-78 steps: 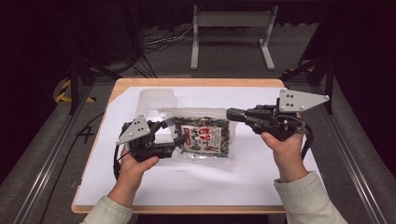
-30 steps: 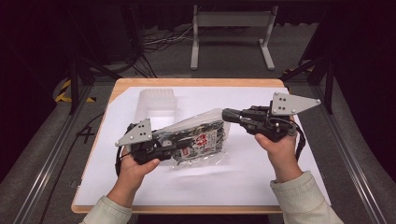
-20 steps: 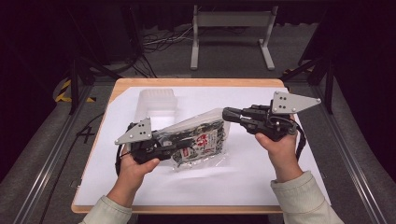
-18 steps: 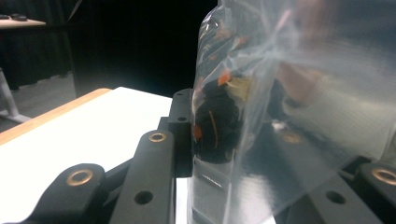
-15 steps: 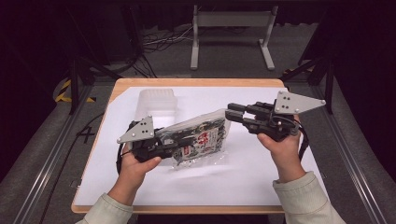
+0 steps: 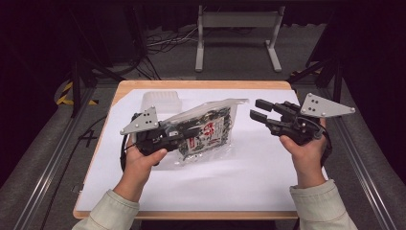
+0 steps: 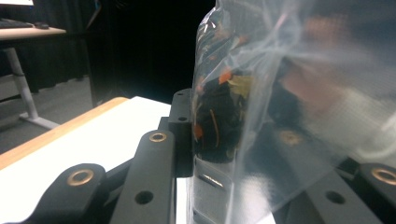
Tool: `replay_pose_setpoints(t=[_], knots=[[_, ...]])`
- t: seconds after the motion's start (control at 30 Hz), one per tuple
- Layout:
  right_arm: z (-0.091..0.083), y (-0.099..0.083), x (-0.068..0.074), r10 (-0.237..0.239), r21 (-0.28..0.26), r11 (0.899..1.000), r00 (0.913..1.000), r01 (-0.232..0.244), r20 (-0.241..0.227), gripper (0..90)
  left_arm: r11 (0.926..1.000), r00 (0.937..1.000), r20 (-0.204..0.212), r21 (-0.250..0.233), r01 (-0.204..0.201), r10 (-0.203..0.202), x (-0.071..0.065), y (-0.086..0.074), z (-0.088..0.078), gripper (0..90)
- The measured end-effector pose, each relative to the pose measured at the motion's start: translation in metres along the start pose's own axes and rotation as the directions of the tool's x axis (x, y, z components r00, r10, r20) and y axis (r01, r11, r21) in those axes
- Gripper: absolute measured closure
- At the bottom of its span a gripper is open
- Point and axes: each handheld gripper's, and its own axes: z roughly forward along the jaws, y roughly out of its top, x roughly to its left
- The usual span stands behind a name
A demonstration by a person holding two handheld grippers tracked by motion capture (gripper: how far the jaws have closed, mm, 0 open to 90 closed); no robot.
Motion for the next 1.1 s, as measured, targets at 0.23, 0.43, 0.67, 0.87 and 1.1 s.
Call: replay_pose_setpoints(t=[0.23,0.43,0.67,0.87,1.1], knots=[[-0.001,-0.011,-0.005,0.023,0.029,0.999,0.9995,-0.023,0.022,59.8,0.9992,0.9991,-0.030,-0.031,0.027,-0.028,0.014,0.019,-0.002,71.9],[0.002,-0.015,-0.006,0.018,0.049,0.999,0.9995,-0.020,0.026,59.6,0.9991,0.9965,-0.083,-0.042,0.006,-0.010,0.024,0.031,-0.005,71.9],[0.002,-0.017,-0.009,0.025,0.059,0.998,0.9993,-0.026,0.029,59.7,0.9979,0.9910,-0.133,-0.065,0.005,-0.014,0.034,0.040,-0.005,72.0],[0.003,-0.019,-0.010,0.030,0.068,0.997,0.9992,-0.032,0.025,60.0,0.9977,0.9815,-0.191,-0.066,-0.014,0.001,0.043,0.042,-0.004,71.9],[0.002,-0.022,-0.012,0.038,0.065,0.997,0.9991,-0.039,0.018,60.4,0.9984,0.9674,-0.253,-0.053,-0.019,0.005,0.058,0.041,-0.008,72.0]])
